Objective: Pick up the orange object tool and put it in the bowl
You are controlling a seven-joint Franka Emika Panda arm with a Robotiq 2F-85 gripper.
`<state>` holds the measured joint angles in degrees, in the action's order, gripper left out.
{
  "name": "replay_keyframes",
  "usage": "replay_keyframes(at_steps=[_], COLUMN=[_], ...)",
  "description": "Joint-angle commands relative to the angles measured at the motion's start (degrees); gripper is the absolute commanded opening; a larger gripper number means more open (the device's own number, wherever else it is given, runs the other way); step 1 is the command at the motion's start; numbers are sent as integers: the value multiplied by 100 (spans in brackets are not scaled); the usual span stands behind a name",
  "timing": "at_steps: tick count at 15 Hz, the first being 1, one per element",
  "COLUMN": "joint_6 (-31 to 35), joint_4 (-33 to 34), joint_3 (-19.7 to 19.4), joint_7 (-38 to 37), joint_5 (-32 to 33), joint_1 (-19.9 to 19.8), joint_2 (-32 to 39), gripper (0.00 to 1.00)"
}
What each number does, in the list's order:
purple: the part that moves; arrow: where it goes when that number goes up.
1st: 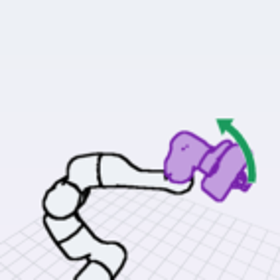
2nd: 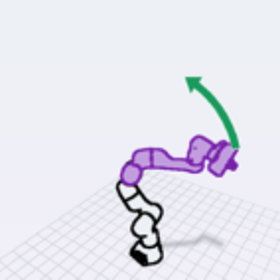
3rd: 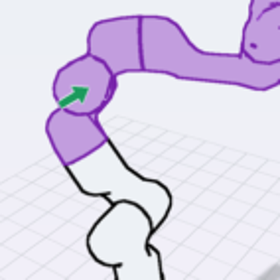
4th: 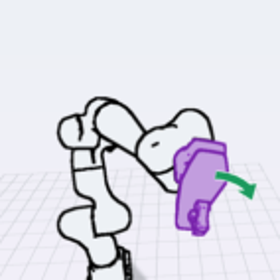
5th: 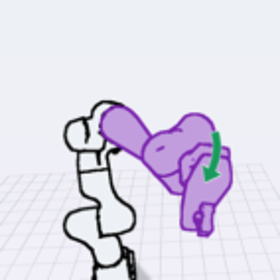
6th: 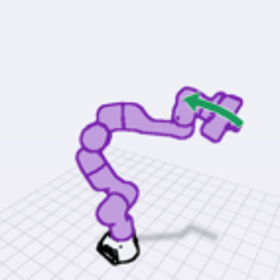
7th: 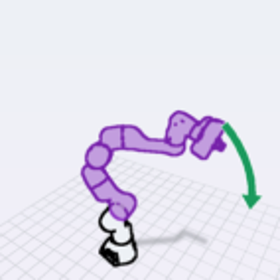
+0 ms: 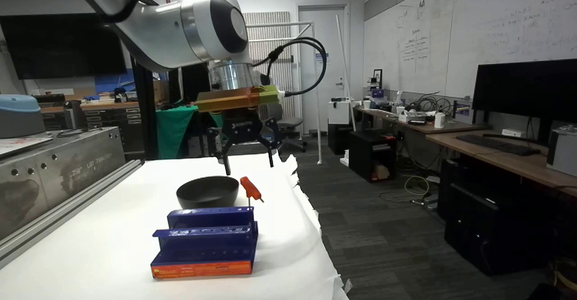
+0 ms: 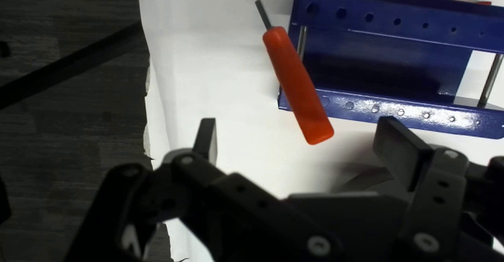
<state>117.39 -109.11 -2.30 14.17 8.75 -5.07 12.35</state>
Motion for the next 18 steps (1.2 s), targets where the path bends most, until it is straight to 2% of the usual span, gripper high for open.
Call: replay_keyframes(at_steps=[1,3,4,5,7,14,16,18], joint_6=[-429,-624,-698,-740,-772,-436,-461,-506], joint_4=[555,625,631,613,522,120,104,93], joint_3=[-7,12,17,27,53,136,143,138], joint_7=[475,676,757,845,1033,1351,1387,1325], joint_5=[-190,-214,-206,-202,-193,-136,-160,-161], joint_1=[-94,-134,-145,-153,-153,-123,-133,-121], joint_2=[389,473,493,494,477,320,330,252], gripper=[100,100,97,74,71,15,8,12])
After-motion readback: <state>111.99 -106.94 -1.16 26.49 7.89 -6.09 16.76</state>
